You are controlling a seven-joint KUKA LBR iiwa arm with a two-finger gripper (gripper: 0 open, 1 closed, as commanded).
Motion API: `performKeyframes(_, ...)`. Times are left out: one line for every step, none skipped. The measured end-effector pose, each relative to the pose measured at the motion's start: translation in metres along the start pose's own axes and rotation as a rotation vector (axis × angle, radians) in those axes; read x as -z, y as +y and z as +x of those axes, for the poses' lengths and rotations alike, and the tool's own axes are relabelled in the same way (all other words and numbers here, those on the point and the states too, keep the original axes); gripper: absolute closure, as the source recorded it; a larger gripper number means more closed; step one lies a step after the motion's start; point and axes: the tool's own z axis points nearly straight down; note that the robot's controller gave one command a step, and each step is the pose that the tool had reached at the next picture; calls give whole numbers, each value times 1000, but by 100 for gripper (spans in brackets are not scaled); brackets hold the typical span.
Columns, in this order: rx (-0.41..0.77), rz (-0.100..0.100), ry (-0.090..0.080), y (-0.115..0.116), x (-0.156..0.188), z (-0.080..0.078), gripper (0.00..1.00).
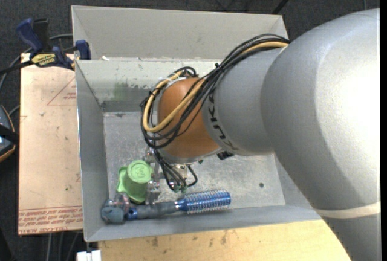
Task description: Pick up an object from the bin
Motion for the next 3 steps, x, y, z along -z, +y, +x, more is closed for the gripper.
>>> performKeyframes(0,6,20,-2,-5,6,100)
performKeyframes(-2,2,0,-2,-3,0,0)
performKeyframes(109,14,39,44,-10,-77,0)
